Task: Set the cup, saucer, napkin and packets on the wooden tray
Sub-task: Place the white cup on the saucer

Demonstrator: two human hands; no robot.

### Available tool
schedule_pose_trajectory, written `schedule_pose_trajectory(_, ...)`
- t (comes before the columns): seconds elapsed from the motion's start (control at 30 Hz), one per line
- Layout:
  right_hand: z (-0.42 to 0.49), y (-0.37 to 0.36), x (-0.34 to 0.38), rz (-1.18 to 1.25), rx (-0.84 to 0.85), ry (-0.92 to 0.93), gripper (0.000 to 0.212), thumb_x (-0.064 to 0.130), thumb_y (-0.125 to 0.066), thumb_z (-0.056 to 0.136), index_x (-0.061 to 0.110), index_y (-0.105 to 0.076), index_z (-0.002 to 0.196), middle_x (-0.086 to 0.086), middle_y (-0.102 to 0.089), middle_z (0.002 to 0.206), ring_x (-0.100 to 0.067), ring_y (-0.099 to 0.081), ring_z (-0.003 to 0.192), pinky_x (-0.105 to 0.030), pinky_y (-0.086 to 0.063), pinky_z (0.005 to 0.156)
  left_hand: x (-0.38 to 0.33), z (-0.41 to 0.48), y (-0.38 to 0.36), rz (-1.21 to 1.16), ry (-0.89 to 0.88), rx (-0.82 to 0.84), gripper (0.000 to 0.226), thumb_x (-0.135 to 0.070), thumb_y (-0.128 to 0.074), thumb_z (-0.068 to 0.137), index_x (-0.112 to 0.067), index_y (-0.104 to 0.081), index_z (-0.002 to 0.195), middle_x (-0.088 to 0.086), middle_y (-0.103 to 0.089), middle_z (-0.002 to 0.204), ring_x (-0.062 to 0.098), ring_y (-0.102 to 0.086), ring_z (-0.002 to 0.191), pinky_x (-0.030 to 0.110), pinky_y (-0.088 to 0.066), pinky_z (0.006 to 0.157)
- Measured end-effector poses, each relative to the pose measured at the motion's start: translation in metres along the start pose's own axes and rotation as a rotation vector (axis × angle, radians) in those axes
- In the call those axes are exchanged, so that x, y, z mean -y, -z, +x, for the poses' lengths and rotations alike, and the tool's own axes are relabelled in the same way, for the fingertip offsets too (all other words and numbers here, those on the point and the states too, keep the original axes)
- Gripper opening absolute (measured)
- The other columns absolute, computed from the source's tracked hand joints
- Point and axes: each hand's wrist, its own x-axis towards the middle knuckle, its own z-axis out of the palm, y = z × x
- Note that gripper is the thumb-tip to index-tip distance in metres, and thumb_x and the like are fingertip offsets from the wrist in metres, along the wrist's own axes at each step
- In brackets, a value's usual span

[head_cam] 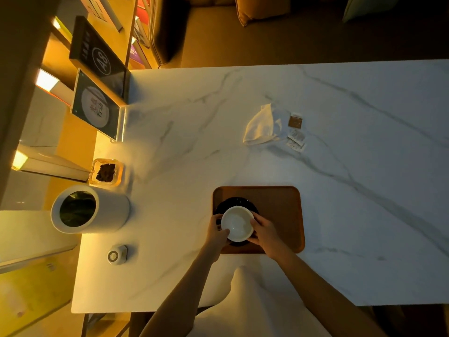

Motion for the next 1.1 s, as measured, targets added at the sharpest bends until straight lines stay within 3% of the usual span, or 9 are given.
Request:
schedule_pose_trajectory(0.23,0.003,0.001,0.003,-0.034,0.001,0.002,0.041,0.019,-0.050,0.098,0.020,-0.047,0.139,-0.011,-0.048,0.135,-0.032,-0.045,0.126,-0.050,-0.052,0.095,-0.001,0.002,0.000,0.037,0.003,0.019,0.052,-0.001,-0.058,0.091,-0.024,-0.036,0.131,0.010,-0.044,0.134,0.032,-0.049,0.119,0.048,-0.058,0.087)
schedule_pose_trajectory(0.47,0.007,0.003,-0.006,-0.170,0.007,0.120,0.041,0.024,-0.046,0.100,0.020,-0.044,0.141,-0.005,-0.052,0.128,-0.018,-0.051,0.112,-0.032,-0.054,0.088,0.001,0.001,0.003,0.031,0.024,0.057,0.053,-0.005,-0.055,0.094,-0.022,-0.034,0.140,0.011,-0.044,0.137,0.032,-0.050,0.118,0.044,-0.058,0.086)
schedule_pose_trajectory(0.63,0.008,0.003,-0.010,-0.293,0.012,0.200,0.040,0.027,-0.040,0.102,0.018,-0.043,0.141,-0.003,-0.055,0.123,-0.024,-0.051,0.121,-0.047,-0.046,0.103,0.001,-0.001,0.003,0.058,0.016,0.080,0.054,-0.008,-0.053,0.096,-0.021,-0.033,0.144,0.010,-0.043,0.138,0.028,-0.049,0.116,0.037,-0.056,0.082)
schedule_pose_trajectory(0.8,0.006,0.002,-0.012,-0.380,0.000,0.247,0.042,0.031,-0.035,0.103,0.019,-0.041,0.143,-0.008,-0.053,0.134,-0.023,-0.050,0.123,-0.047,-0.045,0.104,0.000,-0.002,0.007,0.106,-0.008,0.114,0.053,-0.009,-0.052,0.096,-0.019,-0.032,0.145,0.012,-0.044,0.139,0.030,-0.048,0.122,0.043,-0.055,0.094)
schedule_pose_trajectory(1.1,0.008,0.003,-0.010,-0.424,0.019,0.267,0.042,0.032,-0.032,0.104,0.020,-0.041,0.143,-0.009,-0.053,0.134,-0.023,-0.050,0.123,-0.047,-0.046,0.103,-0.003,-0.007,0.006,0.128,-0.019,0.121,0.054,-0.007,-0.051,0.097,-0.017,-0.031,0.146,0.013,-0.043,0.139,0.031,-0.047,0.124,0.047,-0.051,0.100)
